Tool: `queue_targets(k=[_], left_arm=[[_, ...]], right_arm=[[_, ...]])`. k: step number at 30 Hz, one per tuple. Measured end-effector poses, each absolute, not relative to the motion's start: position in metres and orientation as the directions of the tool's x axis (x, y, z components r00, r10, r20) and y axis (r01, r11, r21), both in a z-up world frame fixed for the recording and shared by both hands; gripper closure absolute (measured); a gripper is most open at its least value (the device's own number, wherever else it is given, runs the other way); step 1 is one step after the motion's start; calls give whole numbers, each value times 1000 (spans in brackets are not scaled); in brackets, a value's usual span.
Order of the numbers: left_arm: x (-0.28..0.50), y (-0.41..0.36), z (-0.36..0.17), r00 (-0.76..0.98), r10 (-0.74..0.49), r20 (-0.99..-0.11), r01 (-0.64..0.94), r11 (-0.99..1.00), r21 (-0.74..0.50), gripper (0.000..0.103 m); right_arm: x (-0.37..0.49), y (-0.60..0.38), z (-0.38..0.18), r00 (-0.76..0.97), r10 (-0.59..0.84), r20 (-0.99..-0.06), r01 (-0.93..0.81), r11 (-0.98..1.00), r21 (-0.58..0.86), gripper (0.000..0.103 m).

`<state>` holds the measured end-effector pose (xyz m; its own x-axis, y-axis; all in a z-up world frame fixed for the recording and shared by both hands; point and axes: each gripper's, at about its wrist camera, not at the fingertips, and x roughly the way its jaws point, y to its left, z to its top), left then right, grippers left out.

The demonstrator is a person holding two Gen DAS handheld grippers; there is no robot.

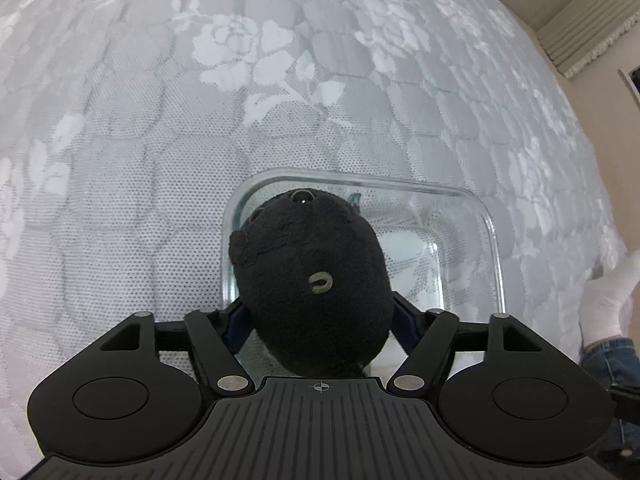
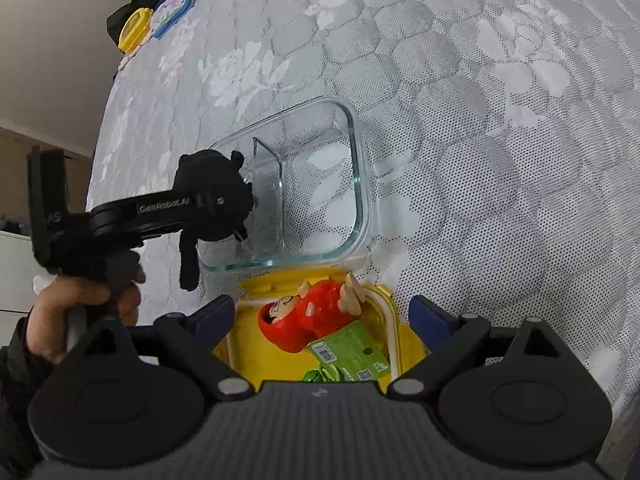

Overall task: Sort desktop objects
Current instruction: 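Carry the black plush cat with the left tool over the glass container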

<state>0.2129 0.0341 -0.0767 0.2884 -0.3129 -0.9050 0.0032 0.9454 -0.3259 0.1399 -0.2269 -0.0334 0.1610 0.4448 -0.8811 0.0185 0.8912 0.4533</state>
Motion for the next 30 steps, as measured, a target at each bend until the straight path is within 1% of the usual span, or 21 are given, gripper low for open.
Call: queue_targets(k=[6, 12, 16, 17, 18, 20, 24, 30], left_arm=[[210, 37, -61, 331, -309, -891, 15, 946, -323, 19], [200, 45, -24, 407, -254, -877, 15, 962, -272, 17], [188, 50, -8, 393, -335, -856, 38, 936, -349, 17], [186, 49, -9, 382, -353, -854, 44, 930, -365, 22], [186, 46, -13, 365, -358, -860, 48, 929, -366, 30], [188, 40, -24, 337, -341, -878, 43, 937, -347, 39], [199, 35, -46, 318, -291, -902, 16, 953, -302, 43], [217, 33, -59, 388, -252, -887, 4, 963, -271, 43]], right_arm=[[139, -226, -33, 160, 440, -884, 12, 894, 448, 8], [139, -226, -31, 183, 423, -887, 9, 902, 432, 8], [138, -226, -32, 179, 427, -886, 9, 900, 436, 8], [138, -225, -32, 174, 430, -886, 11, 898, 439, 8], [138, -225, -33, 168, 432, -886, 12, 898, 440, 8], [138, -223, -34, 162, 430, -888, 8, 899, 437, 8], [138, -222, -36, 159, 426, -891, 6, 902, 432, 8], [138, -223, -37, 148, 429, -891, 10, 901, 435, 8]])
